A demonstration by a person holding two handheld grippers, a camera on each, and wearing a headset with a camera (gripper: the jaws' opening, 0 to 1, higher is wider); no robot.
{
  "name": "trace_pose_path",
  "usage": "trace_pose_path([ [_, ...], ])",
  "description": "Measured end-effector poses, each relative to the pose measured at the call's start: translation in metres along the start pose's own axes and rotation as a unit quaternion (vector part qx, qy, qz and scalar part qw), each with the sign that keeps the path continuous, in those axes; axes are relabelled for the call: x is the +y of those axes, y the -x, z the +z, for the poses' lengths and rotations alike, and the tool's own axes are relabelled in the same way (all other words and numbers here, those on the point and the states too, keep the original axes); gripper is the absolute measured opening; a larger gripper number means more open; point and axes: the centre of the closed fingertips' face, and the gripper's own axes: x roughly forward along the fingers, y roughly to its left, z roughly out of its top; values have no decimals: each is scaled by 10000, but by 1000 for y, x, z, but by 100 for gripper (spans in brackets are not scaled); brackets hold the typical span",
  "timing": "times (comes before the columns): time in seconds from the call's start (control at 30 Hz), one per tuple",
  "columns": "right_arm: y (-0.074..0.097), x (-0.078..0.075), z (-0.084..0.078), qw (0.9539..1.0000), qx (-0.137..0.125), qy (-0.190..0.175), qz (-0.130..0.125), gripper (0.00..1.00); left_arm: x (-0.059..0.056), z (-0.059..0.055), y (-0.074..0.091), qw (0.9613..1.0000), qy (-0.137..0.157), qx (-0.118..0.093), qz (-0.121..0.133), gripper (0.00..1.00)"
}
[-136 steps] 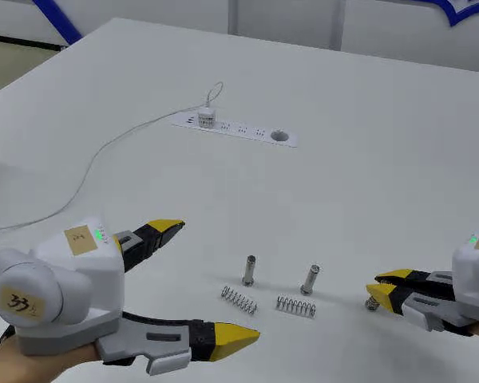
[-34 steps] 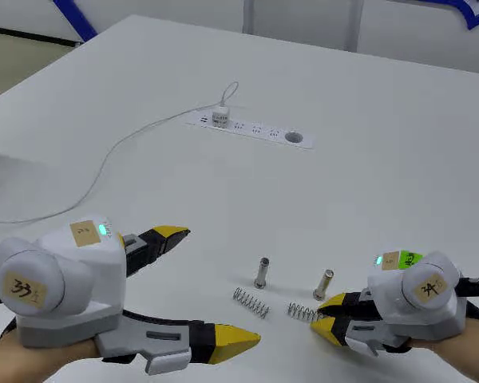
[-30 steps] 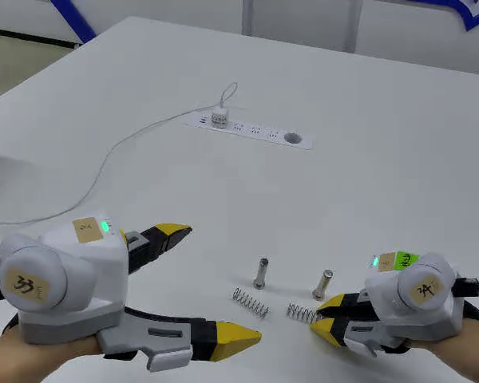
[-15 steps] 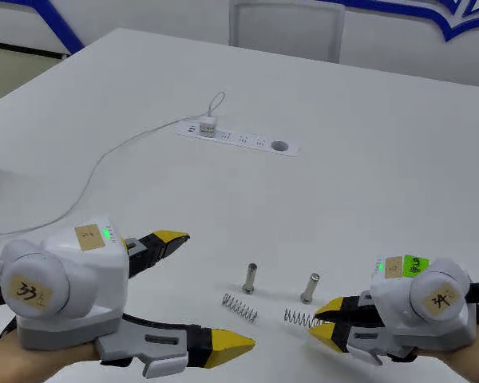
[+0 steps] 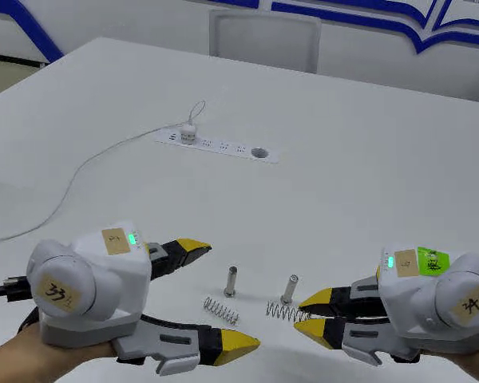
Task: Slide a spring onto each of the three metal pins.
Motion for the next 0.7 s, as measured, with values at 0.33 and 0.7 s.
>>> trace_pose_path([
  [0.33,9,4,21,9995,-136,270,38,11,-11,8,-10,9996,-156,7,-242,63],
  [0.7,11,9,39,9988,-268,409,86,11,-16,9,-11,9983,-361,46,-448,43],
])
